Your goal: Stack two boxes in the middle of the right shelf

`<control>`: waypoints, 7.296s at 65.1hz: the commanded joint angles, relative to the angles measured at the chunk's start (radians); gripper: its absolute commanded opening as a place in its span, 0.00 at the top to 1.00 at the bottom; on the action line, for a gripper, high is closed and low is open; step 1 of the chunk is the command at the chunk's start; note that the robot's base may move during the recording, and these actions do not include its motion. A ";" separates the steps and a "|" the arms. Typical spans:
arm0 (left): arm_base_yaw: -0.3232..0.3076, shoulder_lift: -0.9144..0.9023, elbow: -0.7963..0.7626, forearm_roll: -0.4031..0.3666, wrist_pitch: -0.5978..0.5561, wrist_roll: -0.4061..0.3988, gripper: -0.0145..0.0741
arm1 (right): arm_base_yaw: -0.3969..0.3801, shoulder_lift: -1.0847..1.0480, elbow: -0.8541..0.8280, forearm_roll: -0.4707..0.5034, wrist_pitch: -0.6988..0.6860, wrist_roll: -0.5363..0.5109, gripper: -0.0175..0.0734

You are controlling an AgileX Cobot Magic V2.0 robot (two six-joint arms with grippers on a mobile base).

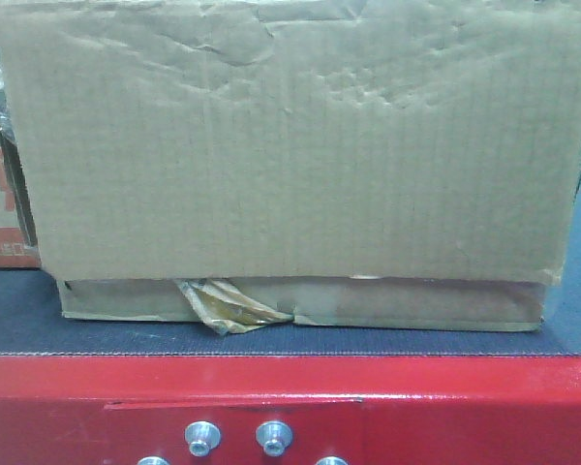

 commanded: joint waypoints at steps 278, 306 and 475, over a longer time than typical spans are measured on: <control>-0.608 0.008 -0.232 0.298 0.171 -0.704 0.43 | -0.004 -0.001 -0.003 -0.004 -0.028 -0.004 0.99; -0.608 0.006 -0.232 0.298 0.171 -0.704 0.43 | -0.004 0.138 -0.343 -0.004 0.163 -0.002 0.99; -0.608 0.016 -0.232 0.288 0.171 -0.678 0.43 | 0.252 1.691 -1.662 0.008 1.186 0.304 0.57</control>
